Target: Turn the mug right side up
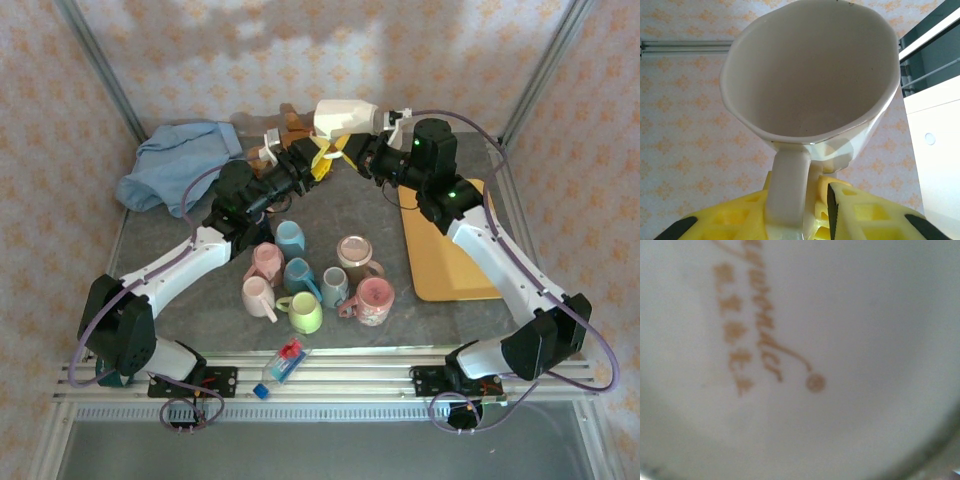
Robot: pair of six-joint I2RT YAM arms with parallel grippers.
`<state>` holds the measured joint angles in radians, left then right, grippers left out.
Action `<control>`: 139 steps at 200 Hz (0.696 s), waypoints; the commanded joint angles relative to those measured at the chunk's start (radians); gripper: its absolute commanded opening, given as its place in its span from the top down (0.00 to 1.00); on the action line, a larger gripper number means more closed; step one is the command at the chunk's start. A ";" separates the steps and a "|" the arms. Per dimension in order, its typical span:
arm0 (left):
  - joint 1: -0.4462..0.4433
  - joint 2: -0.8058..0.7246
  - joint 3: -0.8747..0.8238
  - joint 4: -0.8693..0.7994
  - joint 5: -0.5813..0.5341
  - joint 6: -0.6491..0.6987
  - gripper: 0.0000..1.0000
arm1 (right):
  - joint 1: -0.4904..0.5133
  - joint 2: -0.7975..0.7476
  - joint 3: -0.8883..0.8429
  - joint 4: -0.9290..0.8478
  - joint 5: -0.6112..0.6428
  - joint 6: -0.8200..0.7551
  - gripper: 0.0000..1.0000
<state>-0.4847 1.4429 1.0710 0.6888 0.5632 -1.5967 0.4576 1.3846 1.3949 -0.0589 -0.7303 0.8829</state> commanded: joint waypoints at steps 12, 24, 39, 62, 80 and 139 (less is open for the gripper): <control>-0.010 0.003 0.038 0.061 -0.015 0.006 0.70 | 0.007 -0.017 0.008 0.151 -0.041 0.005 1.00; -0.010 0.003 0.038 0.064 -0.016 0.008 0.72 | 0.007 -0.016 0.005 0.161 -0.043 0.013 1.00; -0.010 0.002 0.034 0.067 -0.020 0.011 0.74 | 0.007 -0.016 0.002 0.172 -0.049 0.020 1.00; -0.009 0.004 0.029 0.073 -0.025 0.014 0.76 | 0.007 -0.016 -0.002 0.175 -0.056 0.021 1.00; -0.009 0.008 0.031 0.077 -0.025 0.017 0.79 | 0.007 -0.017 -0.005 0.176 -0.060 0.020 1.00; -0.010 -0.019 0.027 0.061 -0.059 0.076 1.00 | 0.007 -0.022 -0.019 0.157 -0.047 -0.009 1.00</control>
<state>-0.4896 1.4475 1.0710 0.7074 0.5388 -1.5723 0.4572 1.3849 1.3777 0.0021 -0.7521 0.9154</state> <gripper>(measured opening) 0.059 0.134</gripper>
